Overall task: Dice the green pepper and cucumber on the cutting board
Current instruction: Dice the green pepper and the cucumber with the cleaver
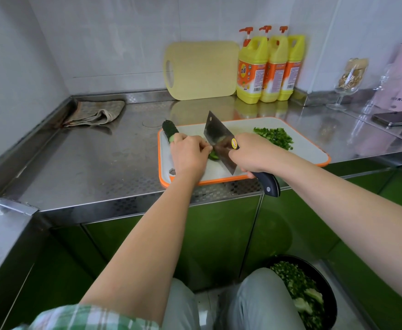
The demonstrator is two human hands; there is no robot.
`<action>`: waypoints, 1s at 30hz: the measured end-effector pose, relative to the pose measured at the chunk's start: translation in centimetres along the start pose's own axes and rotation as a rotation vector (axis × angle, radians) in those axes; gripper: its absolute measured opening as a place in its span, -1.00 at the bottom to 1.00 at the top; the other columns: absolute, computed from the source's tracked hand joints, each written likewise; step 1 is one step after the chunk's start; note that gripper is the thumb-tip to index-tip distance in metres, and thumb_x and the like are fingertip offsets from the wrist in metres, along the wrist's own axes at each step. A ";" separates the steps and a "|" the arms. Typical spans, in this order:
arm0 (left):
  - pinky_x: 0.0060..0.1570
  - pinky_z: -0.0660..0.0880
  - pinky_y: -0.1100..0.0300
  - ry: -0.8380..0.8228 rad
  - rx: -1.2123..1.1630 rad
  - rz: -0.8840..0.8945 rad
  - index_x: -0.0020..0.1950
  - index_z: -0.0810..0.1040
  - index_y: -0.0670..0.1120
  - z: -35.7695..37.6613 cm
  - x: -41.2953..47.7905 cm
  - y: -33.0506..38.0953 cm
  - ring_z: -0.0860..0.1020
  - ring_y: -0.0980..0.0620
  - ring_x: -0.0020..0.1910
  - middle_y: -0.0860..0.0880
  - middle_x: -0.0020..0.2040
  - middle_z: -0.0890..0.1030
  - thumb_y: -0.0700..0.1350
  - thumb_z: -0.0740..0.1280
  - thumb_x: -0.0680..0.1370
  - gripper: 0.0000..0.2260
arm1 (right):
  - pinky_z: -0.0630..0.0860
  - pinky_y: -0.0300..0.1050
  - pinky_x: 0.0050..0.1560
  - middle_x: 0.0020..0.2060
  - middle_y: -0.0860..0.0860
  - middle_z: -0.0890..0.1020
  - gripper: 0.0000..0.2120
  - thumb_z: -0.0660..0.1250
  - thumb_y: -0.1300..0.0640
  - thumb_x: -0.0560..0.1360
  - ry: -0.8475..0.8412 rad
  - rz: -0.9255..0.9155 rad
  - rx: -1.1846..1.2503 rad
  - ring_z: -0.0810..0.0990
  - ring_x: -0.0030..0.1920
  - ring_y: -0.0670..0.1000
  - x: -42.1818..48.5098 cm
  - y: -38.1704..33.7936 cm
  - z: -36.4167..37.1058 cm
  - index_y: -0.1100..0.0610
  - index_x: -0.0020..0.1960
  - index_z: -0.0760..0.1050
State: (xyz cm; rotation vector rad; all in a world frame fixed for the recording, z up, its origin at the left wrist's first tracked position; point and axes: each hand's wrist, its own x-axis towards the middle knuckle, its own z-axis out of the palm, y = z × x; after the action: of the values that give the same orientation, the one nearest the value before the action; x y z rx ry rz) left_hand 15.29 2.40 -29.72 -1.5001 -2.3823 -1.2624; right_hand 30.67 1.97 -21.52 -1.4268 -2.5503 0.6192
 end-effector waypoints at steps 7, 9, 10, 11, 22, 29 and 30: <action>0.11 0.36 0.06 -0.007 0.012 0.017 -0.11 0.68 -0.02 -0.4 -0.3 0.4 0.37 -0.09 0.14 -0.04 -0.15 0.56 -0.02 0.41 0.50 -0.90 | 0.39 -0.19 -0.42 -0.33 0.17 0.57 -0.81 0.14 0.28 0.53 -0.033 0.021 -0.091 0.48 -0.47 0.06 0.3 -1.1 0.2 0.32 0.07 0.46; 0.13 0.36 0.03 -0.010 0.008 0.026 -0.09 0.69 -0.05 -0.6 -0.5 0.5 0.37 -0.10 0.14 -0.03 -0.18 0.51 -0.05 0.41 0.51 -0.90 | 0.39 -0.18 -0.41 -0.35 0.14 0.53 -0.79 0.20 0.31 0.50 -0.053 0.031 -0.119 0.45 -0.45 0.05 0.6 -1.6 0.4 0.34 0.09 0.49; 0.13 0.36 0.02 -0.013 0.012 0.030 -0.08 0.69 -0.06 -0.7 -0.5 0.6 0.37 -0.10 0.14 -0.03 -0.18 0.52 -0.05 0.41 0.51 -0.89 | 0.39 -0.18 -0.41 -0.34 0.14 0.55 -0.79 0.23 0.32 0.48 -0.064 0.039 -0.128 0.46 -0.45 0.05 0.8 -1.7 0.4 0.35 0.09 0.51; 0.13 0.36 0.02 -0.017 0.017 0.036 -0.07 0.69 -0.06 -0.8 -0.6 0.7 0.37 -0.11 0.15 -0.04 -0.18 0.52 -0.06 0.40 0.52 -0.88 | 0.40 -0.18 -0.42 -0.34 0.15 0.57 -0.79 0.24 0.33 0.47 -0.072 0.044 -0.130 0.47 -0.46 0.06 1.0 -1.7 0.5 0.36 0.07 0.52; 0.18 0.35 0.04 -0.079 -0.009 0.021 -0.02 0.70 -0.03 -1.4 -1.3 0.6 0.33 -0.09 0.17 0.08 -0.27 0.45 -0.07 0.33 0.53 -0.85 | 0.41 -0.17 -0.39 -0.42 0.15 0.50 -0.83 0.18 0.36 0.49 -0.065 0.063 -0.034 0.46 -0.47 0.08 2.5 -2.1 0.9 0.27 -0.28 0.38; 0.19 0.30 0.12 -0.074 -0.061 -0.015 -0.06 0.69 0.04 -1.4 -1.1 0.4 0.31 -0.04 0.18 0.10 -0.19 0.54 -0.06 0.38 0.52 -0.91 | 0.37 -0.17 -0.45 -0.41 0.16 0.44 -0.92 0.08 0.32 0.51 0.047 0.045 0.218 0.42 -0.51 0.09 2.2 1.0 0.8 0.21 -0.14 0.31; 0.20 0.30 0.11 -0.075 -0.060 -0.013 -0.06 0.69 0.03 -1.4 -1.1 0.5 0.31 -0.03 0.19 0.11 -0.22 0.51 -0.07 0.37 0.53 -0.90 | 0.37 -0.18 -0.46 -0.42 0.16 0.44 -0.91 0.09 0.31 0.51 0.062 0.034 0.227 0.42 -0.52 0.09 2.0 1.1 0.6 0.20 -0.16 0.30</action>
State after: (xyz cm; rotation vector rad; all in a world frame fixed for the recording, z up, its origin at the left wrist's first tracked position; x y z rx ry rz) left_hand 15.80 0.74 -28.99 -1.5789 -2.4244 -1.3146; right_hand 30.27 4.02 -22.64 -1.3904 -2.3269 0.8255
